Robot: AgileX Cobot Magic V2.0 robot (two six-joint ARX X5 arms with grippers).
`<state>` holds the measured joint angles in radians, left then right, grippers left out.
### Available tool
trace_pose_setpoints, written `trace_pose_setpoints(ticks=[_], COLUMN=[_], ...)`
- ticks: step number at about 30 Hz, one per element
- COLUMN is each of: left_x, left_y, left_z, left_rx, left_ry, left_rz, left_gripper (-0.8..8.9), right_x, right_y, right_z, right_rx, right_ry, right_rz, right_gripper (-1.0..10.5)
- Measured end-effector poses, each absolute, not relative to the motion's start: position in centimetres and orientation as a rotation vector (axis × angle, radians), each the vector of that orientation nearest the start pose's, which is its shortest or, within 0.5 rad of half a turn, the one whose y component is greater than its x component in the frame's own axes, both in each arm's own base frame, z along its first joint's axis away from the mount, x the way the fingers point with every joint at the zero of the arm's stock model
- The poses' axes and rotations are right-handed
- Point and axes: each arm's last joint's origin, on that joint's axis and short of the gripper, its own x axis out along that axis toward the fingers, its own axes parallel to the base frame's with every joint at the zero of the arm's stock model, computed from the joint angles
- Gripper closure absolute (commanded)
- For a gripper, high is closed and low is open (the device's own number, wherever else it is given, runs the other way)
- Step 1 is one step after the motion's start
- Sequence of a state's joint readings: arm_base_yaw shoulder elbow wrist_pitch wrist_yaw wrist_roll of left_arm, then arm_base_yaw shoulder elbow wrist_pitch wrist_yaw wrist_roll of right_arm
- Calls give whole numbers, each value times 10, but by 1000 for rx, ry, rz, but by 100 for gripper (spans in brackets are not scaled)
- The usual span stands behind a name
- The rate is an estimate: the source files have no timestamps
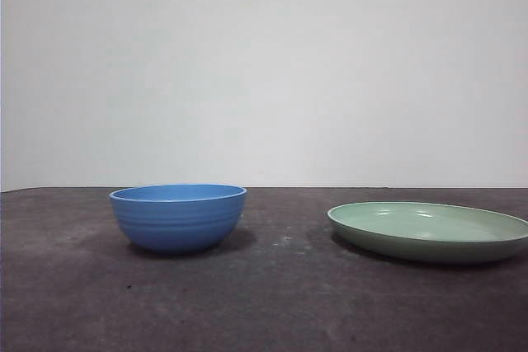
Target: Pick up the blue bowl, put it on the green plate, put it on desk
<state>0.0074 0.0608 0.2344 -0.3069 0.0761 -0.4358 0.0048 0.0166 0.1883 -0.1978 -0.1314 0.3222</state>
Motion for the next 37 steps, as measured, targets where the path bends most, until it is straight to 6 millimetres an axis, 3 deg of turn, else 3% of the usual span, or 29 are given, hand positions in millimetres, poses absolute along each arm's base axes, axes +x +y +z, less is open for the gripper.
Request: trace_pose_setpoints(ticks=[6,11,20,28,37], left_x=[81,88,114,125,123], left_y=[-3,-7,-14,-27,-36], left_z=[244,274,299,308,307], left_rx=[-429,-361,-289,-218,-164], left_ry=[199,300,570,770,800], left_rz=[-87,-206,-443,-607,-698], left_gripper=[804,804,804,804,804], right_x=[77,80,104,118,114], right_y=[4,6,12,18,26], right_z=[245,276,316,320,313], right_rx=[314,261,179,158,118], right_ry=[89,222,520,717,812], right_rz=[129,176,369,537,621], right_gripper=[938,938,938,938,938])
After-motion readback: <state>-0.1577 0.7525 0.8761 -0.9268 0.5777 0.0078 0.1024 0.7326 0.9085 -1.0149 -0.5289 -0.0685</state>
